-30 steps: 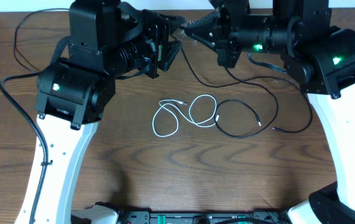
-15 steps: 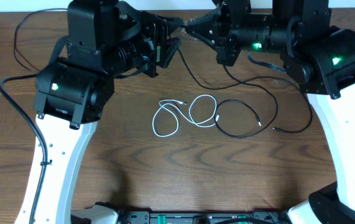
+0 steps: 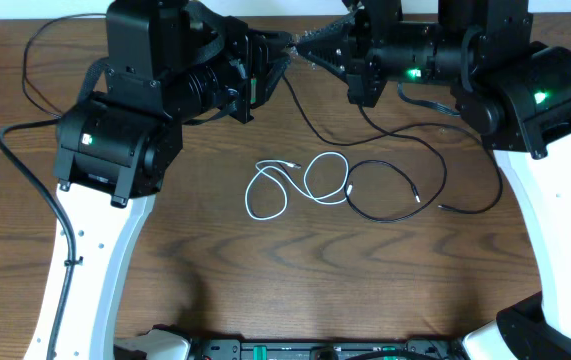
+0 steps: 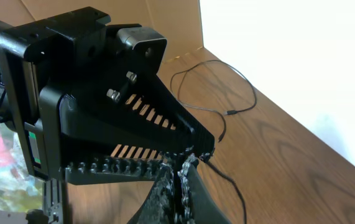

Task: Untangle cables

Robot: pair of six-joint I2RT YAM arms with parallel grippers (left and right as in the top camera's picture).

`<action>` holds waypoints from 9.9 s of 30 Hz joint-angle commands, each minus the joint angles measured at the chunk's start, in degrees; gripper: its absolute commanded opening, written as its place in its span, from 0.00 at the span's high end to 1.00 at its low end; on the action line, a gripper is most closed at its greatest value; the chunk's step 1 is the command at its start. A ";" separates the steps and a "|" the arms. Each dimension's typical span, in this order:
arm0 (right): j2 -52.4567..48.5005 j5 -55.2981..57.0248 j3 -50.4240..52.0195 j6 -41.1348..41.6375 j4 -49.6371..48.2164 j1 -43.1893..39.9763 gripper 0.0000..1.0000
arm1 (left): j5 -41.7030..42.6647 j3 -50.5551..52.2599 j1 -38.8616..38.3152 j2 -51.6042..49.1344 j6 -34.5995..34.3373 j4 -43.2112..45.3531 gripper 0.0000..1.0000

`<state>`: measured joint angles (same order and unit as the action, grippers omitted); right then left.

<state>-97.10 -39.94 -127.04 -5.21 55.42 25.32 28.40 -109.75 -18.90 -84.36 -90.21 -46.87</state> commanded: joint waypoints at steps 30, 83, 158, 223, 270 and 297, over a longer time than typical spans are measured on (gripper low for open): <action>2.34 -0.68 0.00 0.87 16.85 -21.33 0.01 | -13.14 -0.96 1.29 0.22 22.16 44.83 0.93; -16.44 28.44 55.43 19.56 -38.80 17.79 0.40 | -16.02 -25.20 31.06 -9.62 46.95 4.63 0.93; -9.27 24.15 55.19 -3.02 -31.63 10.88 0.99 | -36.57 -24.35 36.41 -9.94 50.14 -12.52 0.93; 22.67 35.58 55.15 6.47 -28.11 -16.65 0.99 | -36.59 -23.43 36.72 -9.97 50.16 -13.75 0.92; 1.18 33.99 55.17 14.38 -15.91 -34.23 0.01 | -48.43 -23.43 60.35 -49.75 77.77 13.07 0.92; 1.18 15.54 55.19 16.74 -14.10 -34.12 0.01 | -0.57 -22.32 51.32 -36.76 77.53 -15.50 0.23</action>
<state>-95.53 -12.60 -71.61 10.37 41.21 -9.30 15.88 -133.47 34.57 -119.85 -13.10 -58.48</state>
